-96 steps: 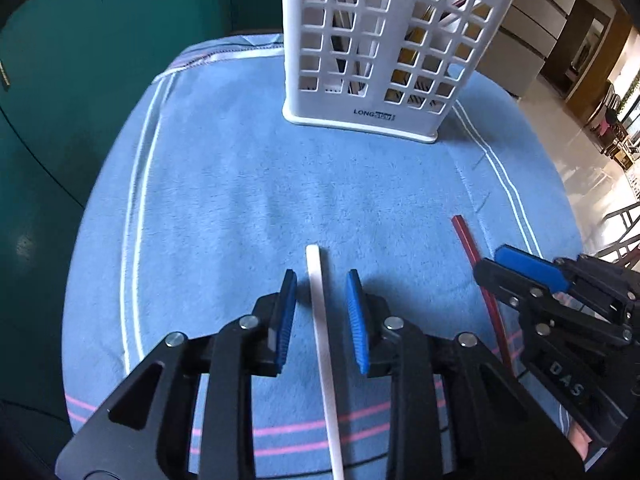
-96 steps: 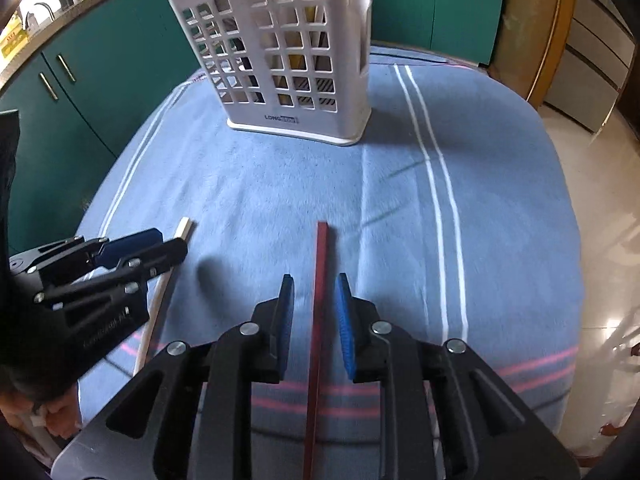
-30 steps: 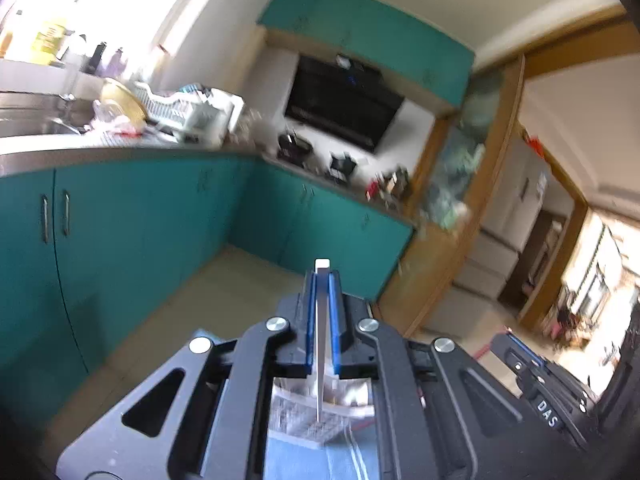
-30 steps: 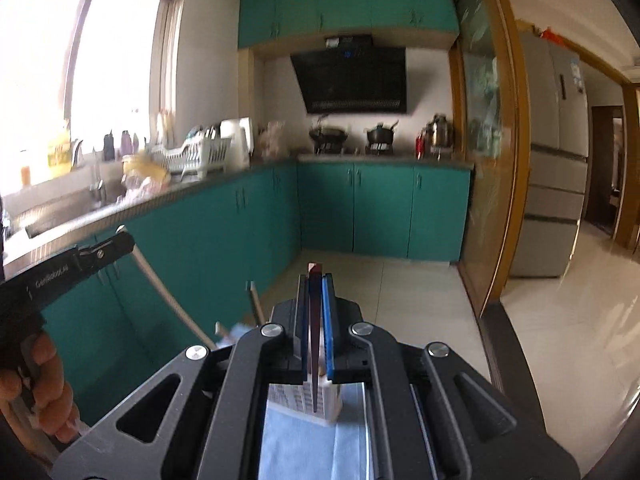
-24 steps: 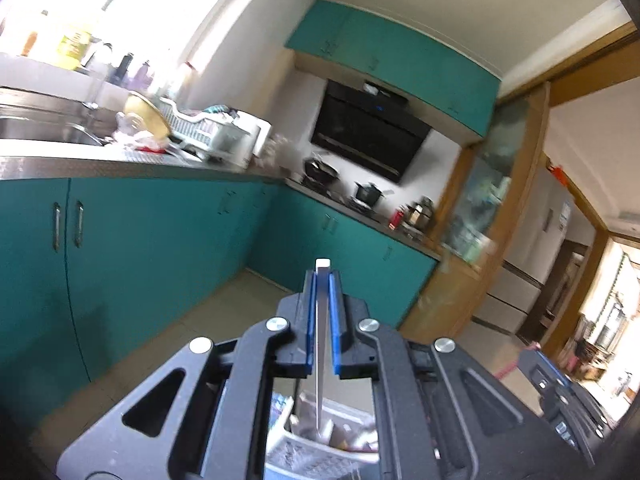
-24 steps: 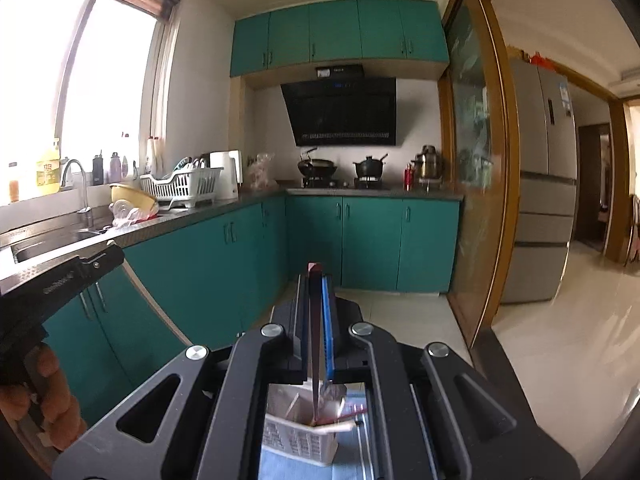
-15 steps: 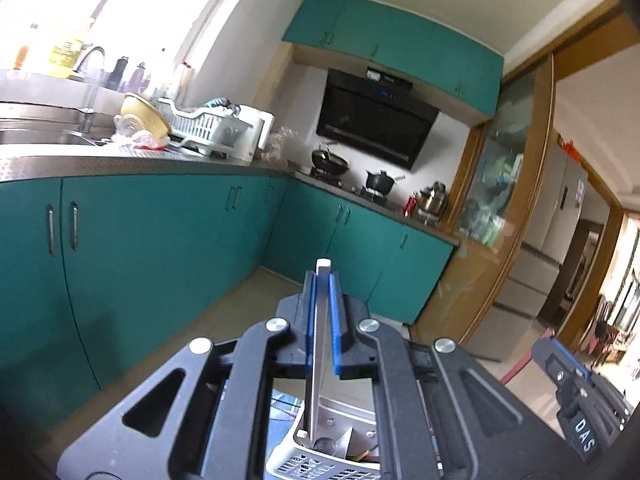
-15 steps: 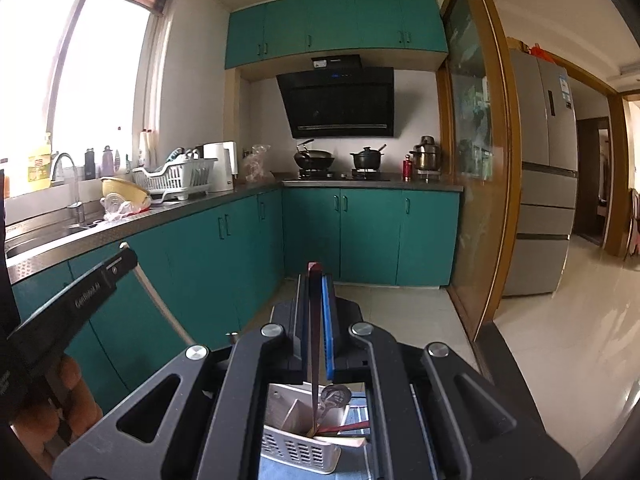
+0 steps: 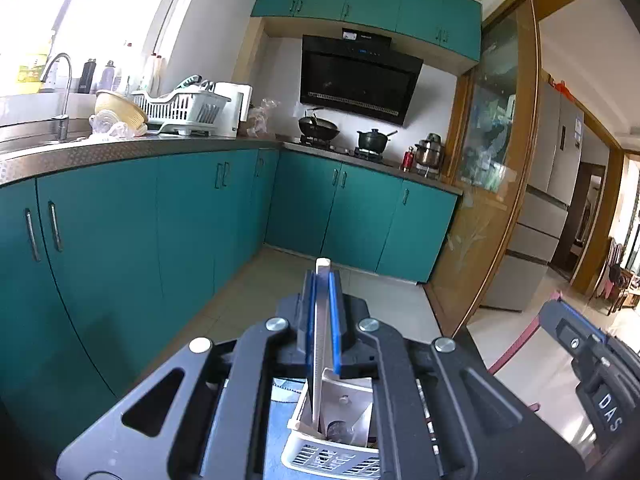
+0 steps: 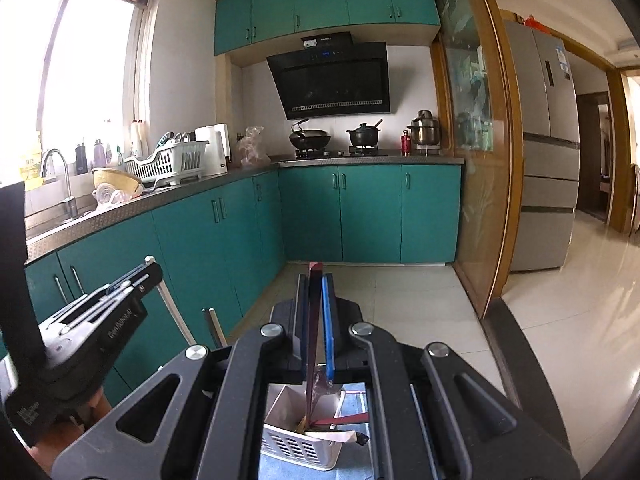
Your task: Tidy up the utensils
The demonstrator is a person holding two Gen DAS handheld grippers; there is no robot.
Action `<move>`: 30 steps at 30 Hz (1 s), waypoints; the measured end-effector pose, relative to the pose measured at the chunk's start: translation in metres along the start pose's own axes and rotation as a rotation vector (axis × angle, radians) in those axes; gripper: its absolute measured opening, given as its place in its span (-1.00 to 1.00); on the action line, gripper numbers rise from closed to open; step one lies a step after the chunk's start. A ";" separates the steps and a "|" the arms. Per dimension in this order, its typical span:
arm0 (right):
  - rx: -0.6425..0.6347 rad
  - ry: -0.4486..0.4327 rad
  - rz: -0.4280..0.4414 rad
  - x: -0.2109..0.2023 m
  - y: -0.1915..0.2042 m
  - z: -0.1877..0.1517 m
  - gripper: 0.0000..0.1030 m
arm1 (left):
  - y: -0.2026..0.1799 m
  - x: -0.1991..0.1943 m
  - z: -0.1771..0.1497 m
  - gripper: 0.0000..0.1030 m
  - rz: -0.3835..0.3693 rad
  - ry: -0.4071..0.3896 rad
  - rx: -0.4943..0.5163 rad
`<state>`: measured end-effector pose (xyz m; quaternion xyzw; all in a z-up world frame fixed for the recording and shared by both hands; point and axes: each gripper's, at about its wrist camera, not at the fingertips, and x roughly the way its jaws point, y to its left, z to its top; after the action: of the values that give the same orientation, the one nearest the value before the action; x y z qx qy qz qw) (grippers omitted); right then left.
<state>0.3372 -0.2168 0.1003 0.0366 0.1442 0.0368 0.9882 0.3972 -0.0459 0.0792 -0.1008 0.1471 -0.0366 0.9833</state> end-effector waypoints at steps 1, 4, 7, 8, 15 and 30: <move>0.005 -0.004 0.002 0.001 -0.001 -0.001 -0.87 | 0.001 0.001 -0.001 -0.87 -0.001 0.004 -0.001; 0.014 -0.012 0.014 0.001 -0.002 -0.002 -0.87 | 0.002 0.004 -0.004 -0.87 -0.011 0.010 0.003; 0.020 -0.031 0.023 0.001 -0.002 -0.002 -0.87 | 0.000 0.002 -0.005 -0.86 -0.023 0.011 0.011; 0.008 -0.026 0.016 0.002 0.000 -0.001 -0.87 | 0.000 0.002 -0.005 -0.81 -0.022 0.014 0.013; -0.008 0.006 0.012 -0.001 0.001 -0.003 -0.37 | 0.005 -0.008 -0.008 -0.45 -0.014 0.021 0.015; 0.049 0.017 0.026 -0.092 -0.025 -0.046 0.56 | 0.034 -0.109 -0.049 0.34 0.032 -0.002 0.082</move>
<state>0.2372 -0.2469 0.0802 0.0622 0.1529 0.0466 0.9852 0.2803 -0.0109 0.0566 -0.0582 0.1461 -0.0268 0.9872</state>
